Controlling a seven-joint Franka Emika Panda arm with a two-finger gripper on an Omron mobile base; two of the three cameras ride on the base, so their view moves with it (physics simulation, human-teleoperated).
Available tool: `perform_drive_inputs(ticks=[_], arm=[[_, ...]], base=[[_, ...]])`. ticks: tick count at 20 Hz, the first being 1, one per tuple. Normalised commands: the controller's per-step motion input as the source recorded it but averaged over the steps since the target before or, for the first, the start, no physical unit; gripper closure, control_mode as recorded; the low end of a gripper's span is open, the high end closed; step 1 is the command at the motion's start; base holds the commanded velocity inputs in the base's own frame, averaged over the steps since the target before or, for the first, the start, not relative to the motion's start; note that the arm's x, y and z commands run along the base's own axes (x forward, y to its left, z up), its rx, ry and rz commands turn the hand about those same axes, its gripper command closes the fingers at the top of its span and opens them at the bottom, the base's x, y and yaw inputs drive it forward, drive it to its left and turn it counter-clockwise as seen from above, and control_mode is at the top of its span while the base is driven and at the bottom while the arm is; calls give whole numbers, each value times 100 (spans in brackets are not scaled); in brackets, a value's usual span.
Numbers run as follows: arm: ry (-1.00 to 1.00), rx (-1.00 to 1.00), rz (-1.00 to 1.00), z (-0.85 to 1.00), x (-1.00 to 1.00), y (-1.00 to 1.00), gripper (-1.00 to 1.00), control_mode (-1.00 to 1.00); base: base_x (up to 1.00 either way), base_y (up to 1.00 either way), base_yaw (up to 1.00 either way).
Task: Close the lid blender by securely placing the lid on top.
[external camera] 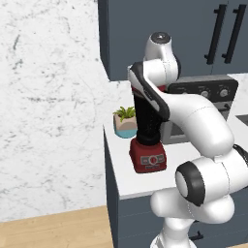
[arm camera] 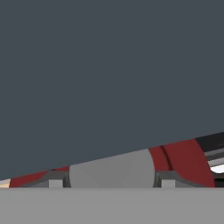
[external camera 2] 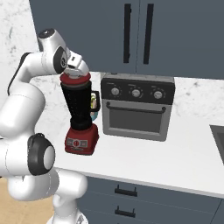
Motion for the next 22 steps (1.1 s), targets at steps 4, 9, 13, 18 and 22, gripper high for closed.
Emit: perform_drive_inputs(ticks=[4, 9, 13, 18, 22], arm=[[0, 0, -1, 0, 0, -25, 100, -100], [0, 0, -1, 0, 0, -24, 100, -100], [0, 0, 0, 0, 0, -14, 100, -100], [0, 0, 0, -1, 0, -10, 100, -100], [0, 0, -2, 0, 0, -20, 100, -100]], base=[[0, 0, 0], [0, 0, 0], [0, 0, 0], [0, 0, 0], [0, 0, 0]])
